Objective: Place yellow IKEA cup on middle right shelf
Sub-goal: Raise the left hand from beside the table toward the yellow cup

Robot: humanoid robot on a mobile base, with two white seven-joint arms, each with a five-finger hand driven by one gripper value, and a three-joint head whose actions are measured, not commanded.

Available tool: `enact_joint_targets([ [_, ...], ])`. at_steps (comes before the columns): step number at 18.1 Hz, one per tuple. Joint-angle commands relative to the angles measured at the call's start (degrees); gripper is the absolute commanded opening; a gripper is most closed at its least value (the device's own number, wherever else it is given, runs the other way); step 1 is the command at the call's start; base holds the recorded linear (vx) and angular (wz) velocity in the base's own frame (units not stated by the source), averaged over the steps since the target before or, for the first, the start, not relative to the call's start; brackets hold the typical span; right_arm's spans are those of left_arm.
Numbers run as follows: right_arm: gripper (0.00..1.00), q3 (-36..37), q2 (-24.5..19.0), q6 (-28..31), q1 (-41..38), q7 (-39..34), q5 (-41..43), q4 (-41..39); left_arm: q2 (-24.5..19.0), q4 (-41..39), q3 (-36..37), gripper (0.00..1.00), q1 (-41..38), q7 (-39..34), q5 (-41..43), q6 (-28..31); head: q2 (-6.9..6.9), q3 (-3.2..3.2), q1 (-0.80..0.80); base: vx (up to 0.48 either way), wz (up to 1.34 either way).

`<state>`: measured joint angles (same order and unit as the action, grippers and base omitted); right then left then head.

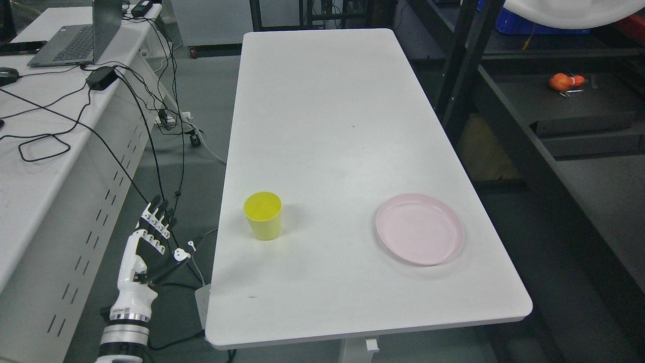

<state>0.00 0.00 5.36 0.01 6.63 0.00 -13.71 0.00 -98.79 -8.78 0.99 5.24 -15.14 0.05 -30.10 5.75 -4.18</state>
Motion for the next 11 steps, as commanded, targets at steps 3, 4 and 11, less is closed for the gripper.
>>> enact_joint_targets([
  [3, 0.99, -1.0, 1.0, 0.0, -0.8, 0.0, 1.4, 0.0, -1.0, 0.5, 0.3, 0.99, 0.0, 0.3, -1.7, 0.0, 0.0, 0.0, 0.0, 0.0, 0.0],
  [4, 0.99, -1.0, 1.0, 0.0, -0.8, 0.0, 1.4, 0.0, -1.0, 1.7, 0.3, 0.99, 0.6, 0.4, -2.0, 0.0, 0.0, 0.0, 0.0, 0.0, 0.0],
  [11, 0.99, -1.0, 1.0, 0.0, -0.8, 0.0, 1.4, 0.0, -1.0, 18.2, -0.2, 0.99, 11.3, 0.6, -9.9, -0.8, 0.0, 0.0, 0.0, -0.002, 0.0],
])
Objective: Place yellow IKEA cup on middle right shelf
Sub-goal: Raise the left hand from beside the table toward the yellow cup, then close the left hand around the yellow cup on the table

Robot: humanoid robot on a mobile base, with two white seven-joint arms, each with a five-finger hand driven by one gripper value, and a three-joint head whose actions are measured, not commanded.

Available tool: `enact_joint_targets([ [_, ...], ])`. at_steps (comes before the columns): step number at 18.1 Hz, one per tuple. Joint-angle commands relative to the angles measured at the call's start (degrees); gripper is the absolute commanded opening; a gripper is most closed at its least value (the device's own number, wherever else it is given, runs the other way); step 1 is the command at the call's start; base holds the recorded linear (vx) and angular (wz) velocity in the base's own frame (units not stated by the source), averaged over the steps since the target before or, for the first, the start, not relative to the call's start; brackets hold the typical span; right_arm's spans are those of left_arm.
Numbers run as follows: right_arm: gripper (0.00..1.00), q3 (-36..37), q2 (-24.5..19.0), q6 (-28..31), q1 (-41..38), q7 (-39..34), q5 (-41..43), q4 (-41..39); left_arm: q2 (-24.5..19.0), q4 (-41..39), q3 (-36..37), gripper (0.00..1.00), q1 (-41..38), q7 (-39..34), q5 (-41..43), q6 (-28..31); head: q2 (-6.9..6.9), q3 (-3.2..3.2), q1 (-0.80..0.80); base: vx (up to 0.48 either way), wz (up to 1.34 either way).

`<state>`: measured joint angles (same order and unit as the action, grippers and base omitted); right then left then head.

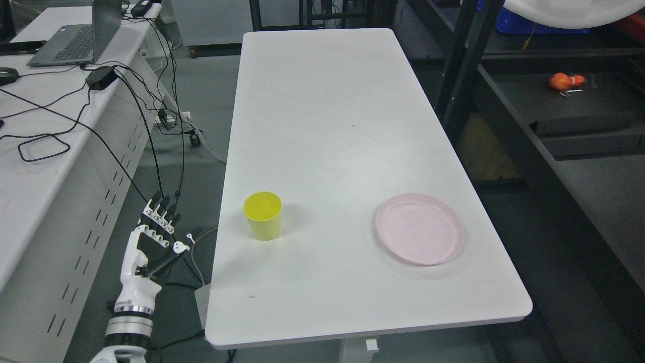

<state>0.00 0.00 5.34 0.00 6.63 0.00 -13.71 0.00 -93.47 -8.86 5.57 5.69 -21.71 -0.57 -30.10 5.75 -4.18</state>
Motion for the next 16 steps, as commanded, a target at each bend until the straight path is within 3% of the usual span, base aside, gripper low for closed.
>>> enact_joint_targets([
  [1, 0.99, -1.0, 1.0, 0.0, -0.8, 0.0, 1.4, 0.0, -2.0, 15.8, 0.2, 0.99, 8.8, 1.1, -3.2, -0.3, 0.0, 0.0, 0.0, 0.0, 0.0],
  [8, 0.99, -1.0, 1.0, 0.0, -0.8, 0.0, 1.4, 0.0, -3.3, 31.3, 0.6, 0.99, 19.7, 7.9, 7.8, -2.9, 0.0, 0.0, 0.0, 0.0, 0.0],
  [11, 0.99, -1.0, 1.0, 0.0, -0.8, 0.0, 1.4, 0.0, -2.9, 31.8, 2.8, 0.99, 20.4, 9.2, 11.9, -3.2, 0.0, 0.0, 0.0, 0.0, 0.0],
  [16, 0.99, -1.0, 1.0, 0.0, -0.8, 0.0, 1.4, 0.0, -2.4, 31.1, 10.2, 0.99, 20.4, 14.4, 12.0, -5.7, 0.0, 0.0, 0.0, 0.0, 0.0],
])
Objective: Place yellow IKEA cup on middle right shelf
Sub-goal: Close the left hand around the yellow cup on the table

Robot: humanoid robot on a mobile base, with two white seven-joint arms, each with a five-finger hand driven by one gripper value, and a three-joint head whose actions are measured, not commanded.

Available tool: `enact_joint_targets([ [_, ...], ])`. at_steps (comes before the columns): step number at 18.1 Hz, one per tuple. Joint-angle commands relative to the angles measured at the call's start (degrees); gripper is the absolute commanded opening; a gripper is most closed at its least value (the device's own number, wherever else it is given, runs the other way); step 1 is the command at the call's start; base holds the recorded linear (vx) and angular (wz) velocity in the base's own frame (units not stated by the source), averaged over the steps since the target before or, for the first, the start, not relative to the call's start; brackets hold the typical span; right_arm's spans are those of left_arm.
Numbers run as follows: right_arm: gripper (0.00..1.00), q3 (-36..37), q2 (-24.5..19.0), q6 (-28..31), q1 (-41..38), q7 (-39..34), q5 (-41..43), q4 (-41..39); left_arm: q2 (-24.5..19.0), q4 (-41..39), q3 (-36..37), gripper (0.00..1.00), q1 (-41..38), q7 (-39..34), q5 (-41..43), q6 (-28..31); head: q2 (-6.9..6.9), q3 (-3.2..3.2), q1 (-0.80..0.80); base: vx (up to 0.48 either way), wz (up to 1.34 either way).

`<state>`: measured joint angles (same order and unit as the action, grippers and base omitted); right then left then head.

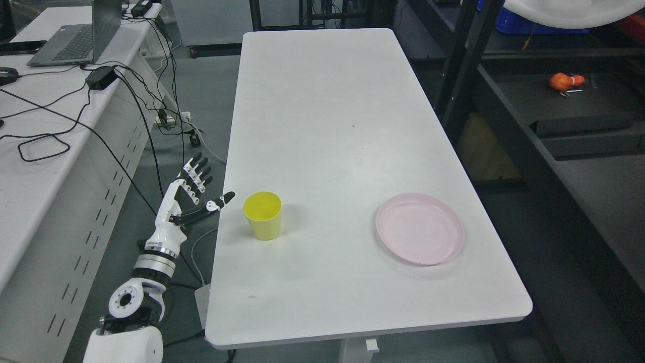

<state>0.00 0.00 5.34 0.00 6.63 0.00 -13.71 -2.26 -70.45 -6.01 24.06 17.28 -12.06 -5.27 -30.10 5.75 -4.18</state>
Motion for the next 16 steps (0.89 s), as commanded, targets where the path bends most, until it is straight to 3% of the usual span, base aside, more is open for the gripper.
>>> enact_joint_targets([
  [1, 0.99, -1.0, 1.0, 0.0, -0.8, 0.0, 1.4, 0.0, 0.0, 8.0, 7.9, 0.99, 1.9, 3.5, 2.4, -1.1, 0.0, 0.0, 0.0, 0.0, 0.0],
  [12, 0.99, -1.0, 1.0, 0.0, -0.8, 0.0, 1.4, 0.0, 0.9, 8.6, 17.1, 0.98, 1.5, 4.8, 2.5, -0.9, 0.0, 0.0, 0.0, 0.0, 0.0],
  [16, 0.99, -1.0, 1.0, 0.0, -0.8, 0.0, 1.4, 0.0, 1.2, 11.6, 16.4, 0.85, 1.5, 4.8, 2.5, -0.8, 0.0, 0.0, 0.0, 0.0, 0.0],
])
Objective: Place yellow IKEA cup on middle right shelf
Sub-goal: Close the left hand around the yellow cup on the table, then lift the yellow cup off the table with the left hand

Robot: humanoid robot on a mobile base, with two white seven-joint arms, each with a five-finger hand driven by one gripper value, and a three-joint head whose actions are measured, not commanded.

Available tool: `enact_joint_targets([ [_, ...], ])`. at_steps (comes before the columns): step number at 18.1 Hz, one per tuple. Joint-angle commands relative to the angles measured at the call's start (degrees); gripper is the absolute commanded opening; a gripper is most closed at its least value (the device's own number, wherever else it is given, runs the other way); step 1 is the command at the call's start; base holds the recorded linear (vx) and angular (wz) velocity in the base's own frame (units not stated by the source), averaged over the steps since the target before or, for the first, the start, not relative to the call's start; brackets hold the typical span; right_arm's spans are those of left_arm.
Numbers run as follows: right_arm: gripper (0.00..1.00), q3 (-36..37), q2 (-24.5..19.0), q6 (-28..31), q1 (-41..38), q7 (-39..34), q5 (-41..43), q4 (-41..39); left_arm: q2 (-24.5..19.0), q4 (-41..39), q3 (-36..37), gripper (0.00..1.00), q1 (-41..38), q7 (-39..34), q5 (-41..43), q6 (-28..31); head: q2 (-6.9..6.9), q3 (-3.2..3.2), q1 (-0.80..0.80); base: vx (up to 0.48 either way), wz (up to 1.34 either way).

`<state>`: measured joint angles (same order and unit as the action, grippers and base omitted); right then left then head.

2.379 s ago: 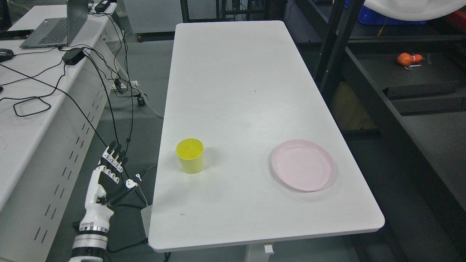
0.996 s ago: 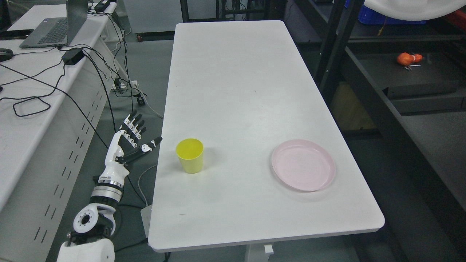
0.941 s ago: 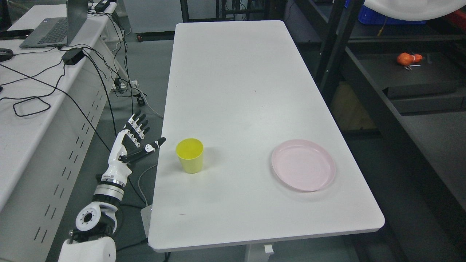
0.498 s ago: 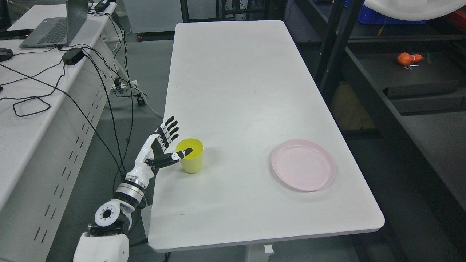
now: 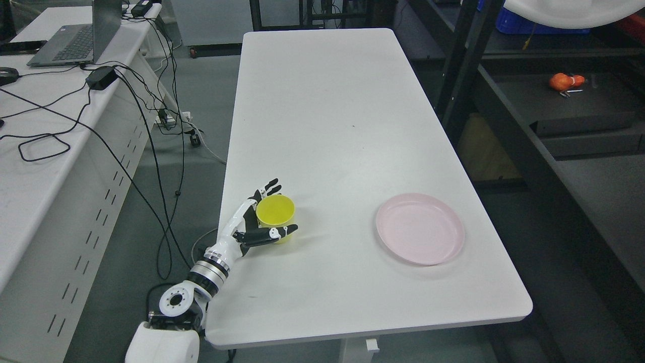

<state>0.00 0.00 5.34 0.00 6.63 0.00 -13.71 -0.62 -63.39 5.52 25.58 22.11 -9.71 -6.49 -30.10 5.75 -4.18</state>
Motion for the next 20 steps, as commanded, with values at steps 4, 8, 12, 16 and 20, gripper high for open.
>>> enact_joint_targets([
  [4, 0.99, -1.0, 1.0, 0.0, -0.8, 0.0, 1.4, 0.0, -0.4, 5.3, 0.0, 0.44, -0.2, -0.1, -1.0, 0.2, 0.0, 0.0, 0.0, 0.0, 0.0],
  [8, 0.99, -1.0, 1.0, 0.0, -0.8, 0.0, 1.4, 0.0, -0.4, 5.1, -4.8, 0.0, -1.0, 0.0, -8.0, -4.2, 0.0, 0.0, 0.0, -0.001, 0.0],
  [12, 0.99, -1.0, 1.0, 0.0, -0.8, 0.0, 1.4, 0.0, -0.4, -6.2, -6.9, 0.0, -2.2, -0.1, -10.4, -4.3, 0.0, 0.0, 0.0, -0.001, 0.0],
  [16, 0.99, -1.0, 1.0, 0.0, -0.8, 0.0, 1.4, 0.0, -0.4, -21.6, -7.3, 0.0, -5.4, -0.1, -14.0, -0.9, 0.0, 0.0, 0.0, 0.0, 0.0],
  [20, 0.99, -1.0, 1.0, 0.0, -0.8, 0.0, 1.4, 0.0, -0.4, -28.0, -7.8, 0.0, -6.9, -0.1, -15.0, 1.2, 0.0, 0.0, 0.0, 0.0, 0.0],
])
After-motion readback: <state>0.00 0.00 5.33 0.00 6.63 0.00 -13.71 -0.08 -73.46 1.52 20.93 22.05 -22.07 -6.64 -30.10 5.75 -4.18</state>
